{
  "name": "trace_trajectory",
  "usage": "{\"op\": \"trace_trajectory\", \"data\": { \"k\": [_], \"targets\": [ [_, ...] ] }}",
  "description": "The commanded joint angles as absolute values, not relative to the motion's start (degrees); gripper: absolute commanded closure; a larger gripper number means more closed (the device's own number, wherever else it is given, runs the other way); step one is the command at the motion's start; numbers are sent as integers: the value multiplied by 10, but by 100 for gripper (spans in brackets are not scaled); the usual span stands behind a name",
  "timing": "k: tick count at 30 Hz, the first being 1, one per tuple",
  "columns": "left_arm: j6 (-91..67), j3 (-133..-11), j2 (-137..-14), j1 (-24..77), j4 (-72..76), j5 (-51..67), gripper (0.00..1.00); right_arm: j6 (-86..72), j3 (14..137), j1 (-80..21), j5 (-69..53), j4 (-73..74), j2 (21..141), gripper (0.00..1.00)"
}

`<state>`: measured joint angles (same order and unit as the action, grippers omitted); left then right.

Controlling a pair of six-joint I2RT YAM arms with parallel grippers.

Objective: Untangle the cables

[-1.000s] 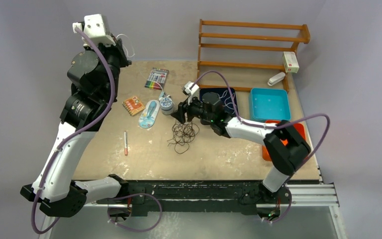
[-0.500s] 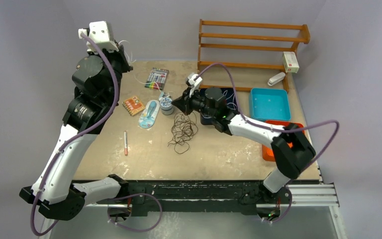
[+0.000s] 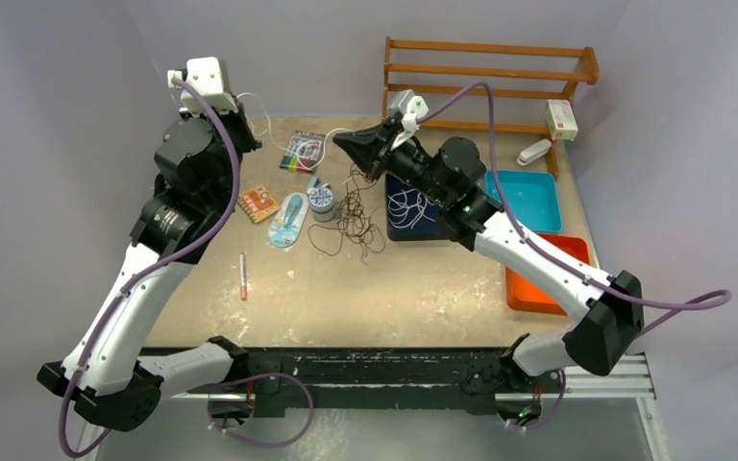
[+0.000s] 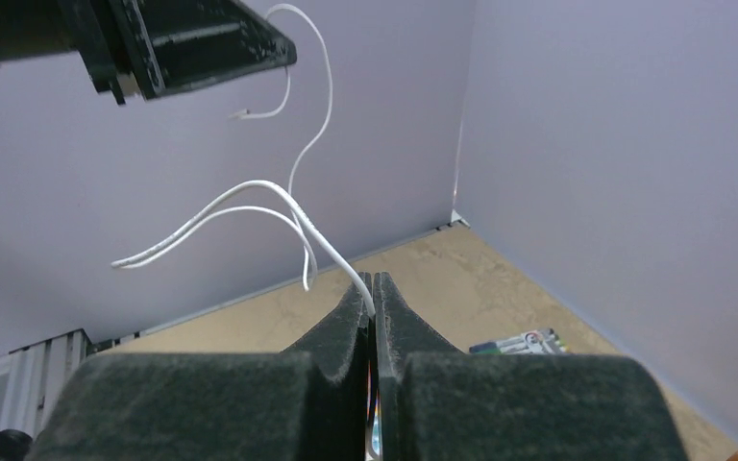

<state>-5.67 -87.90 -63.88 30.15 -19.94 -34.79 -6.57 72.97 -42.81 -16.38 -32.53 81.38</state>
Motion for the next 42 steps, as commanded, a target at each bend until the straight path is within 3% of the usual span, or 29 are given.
{"op": "trace_trajectory", "data": {
  "k": [1,13,23,34,37,42],
  "targets": [
    [-75,-857,-622,303,-167,-358,100,-40,768,-430,-167,-312,797,100],
    [-101,-804,-602,302,-158,-354,100,-20,823,-432,-287,-251,833,100],
    [-141,-751,-601,302,-152,-329,100,-32,801,-433,-229,-254,844,100],
    [-269,-609,-579,301,-114,-244,51,-118,792,-429,-82,-266,852,100],
    [-296,-571,-566,301,-107,-237,46,-124,807,-426,-73,-270,860,100],
    [-305,-556,-549,300,-104,-243,45,-121,824,-425,-76,-282,862,100]
  ]
}}
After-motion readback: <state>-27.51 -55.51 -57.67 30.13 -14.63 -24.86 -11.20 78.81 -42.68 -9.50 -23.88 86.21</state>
